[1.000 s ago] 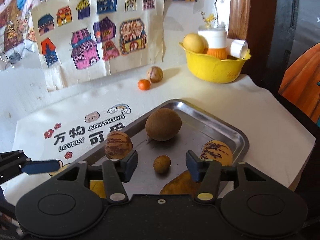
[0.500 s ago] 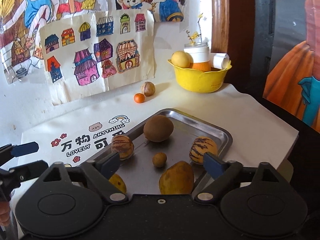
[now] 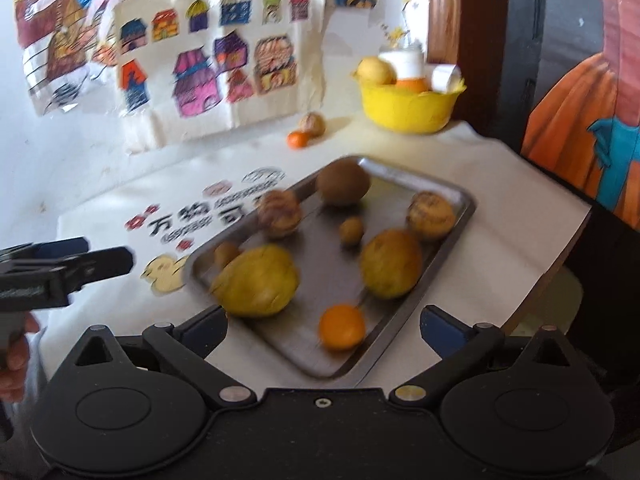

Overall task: Organize fruits
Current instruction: 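Withdraw both open tools from the tray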

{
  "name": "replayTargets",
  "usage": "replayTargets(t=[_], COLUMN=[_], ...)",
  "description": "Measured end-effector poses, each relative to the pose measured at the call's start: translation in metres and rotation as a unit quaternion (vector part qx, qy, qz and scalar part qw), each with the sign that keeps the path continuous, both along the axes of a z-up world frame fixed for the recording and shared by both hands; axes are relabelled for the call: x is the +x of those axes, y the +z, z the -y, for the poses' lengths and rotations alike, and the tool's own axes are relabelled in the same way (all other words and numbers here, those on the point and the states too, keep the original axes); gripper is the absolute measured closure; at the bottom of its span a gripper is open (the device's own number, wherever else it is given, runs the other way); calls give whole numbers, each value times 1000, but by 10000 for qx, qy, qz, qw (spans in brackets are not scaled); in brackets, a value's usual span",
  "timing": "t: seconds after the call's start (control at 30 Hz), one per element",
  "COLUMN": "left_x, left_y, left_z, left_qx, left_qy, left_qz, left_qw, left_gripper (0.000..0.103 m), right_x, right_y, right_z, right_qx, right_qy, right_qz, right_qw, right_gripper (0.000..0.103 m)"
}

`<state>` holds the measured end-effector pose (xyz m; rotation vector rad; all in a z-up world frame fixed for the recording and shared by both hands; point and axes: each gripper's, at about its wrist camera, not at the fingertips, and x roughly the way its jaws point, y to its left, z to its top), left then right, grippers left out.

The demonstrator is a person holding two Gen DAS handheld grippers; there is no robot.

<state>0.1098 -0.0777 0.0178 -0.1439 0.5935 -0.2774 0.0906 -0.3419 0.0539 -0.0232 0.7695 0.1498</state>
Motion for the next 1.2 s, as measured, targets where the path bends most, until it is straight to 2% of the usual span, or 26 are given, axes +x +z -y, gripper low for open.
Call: replayTargets(t=[0.23, 0.5, 0.8, 1.2], left_x=[-7, -13, -10, 13], left_y=[-8, -8, -9, -2], left_z=[-12, -25, -36, -54], left_qx=[196, 480, 706, 848], left_qy=[121, 181, 149, 383], left_qz=[-218, -292, -423, -610], left_qw=[9995, 9983, 9965, 9938], left_gripper=[0, 0, 0, 0], right_x=[-15, -24, -19, 12], right_y=[-9, -21, -31, -20], right_z=[-10, -22, -41, -55], right_qx=[327, 455, 709, 681], right_qy=[-6, 6, 206, 529], right_qz=[-369, -712, -1198, -1268], right_qw=[9988, 9964, 9900, 9882], right_gripper=[1, 1, 1, 1])
